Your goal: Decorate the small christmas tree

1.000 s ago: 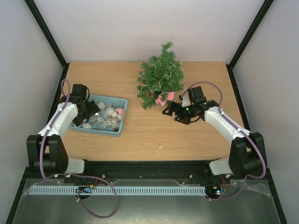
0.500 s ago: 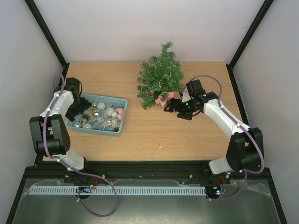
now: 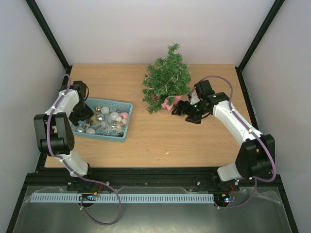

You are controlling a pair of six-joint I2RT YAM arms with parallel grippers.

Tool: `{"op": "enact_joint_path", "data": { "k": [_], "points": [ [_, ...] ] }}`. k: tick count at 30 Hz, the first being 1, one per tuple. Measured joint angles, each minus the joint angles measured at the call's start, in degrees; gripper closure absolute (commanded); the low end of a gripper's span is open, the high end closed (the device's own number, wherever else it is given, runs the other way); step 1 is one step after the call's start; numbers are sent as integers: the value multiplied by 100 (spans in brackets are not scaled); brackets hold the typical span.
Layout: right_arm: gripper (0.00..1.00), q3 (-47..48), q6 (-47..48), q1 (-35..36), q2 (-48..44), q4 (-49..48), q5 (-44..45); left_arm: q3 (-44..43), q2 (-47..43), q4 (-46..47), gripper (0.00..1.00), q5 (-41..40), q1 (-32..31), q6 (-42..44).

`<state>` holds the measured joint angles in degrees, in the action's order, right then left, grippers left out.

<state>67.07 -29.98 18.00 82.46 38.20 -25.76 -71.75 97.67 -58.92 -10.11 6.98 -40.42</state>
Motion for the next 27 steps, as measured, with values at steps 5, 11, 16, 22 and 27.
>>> {"op": "enact_joint_path", "data": {
  "k": [5, 11, 16, 22, 27],
  "points": [
    [7, 0, -4, 0, 0, 39, -17, -63, 186, -166, 37, -223, -317, 37],
    [7, 0, -2, 0, 0, 72, -26, -63, 376, -227, 41, -372, -632, 48],
    [7, 0, -2, 0, 0, 74, -37, -66, 525, -232, 54, -564, -643, 92],
    [7, -4, 0, 0, -7, 72, -52, -136, 691, -243, 70, -691, -643, 155],
    [7, -26, 0, 0, -37, 70, -66, -245, 824, -238, 84, -748, -643, 195]
  ]
}}
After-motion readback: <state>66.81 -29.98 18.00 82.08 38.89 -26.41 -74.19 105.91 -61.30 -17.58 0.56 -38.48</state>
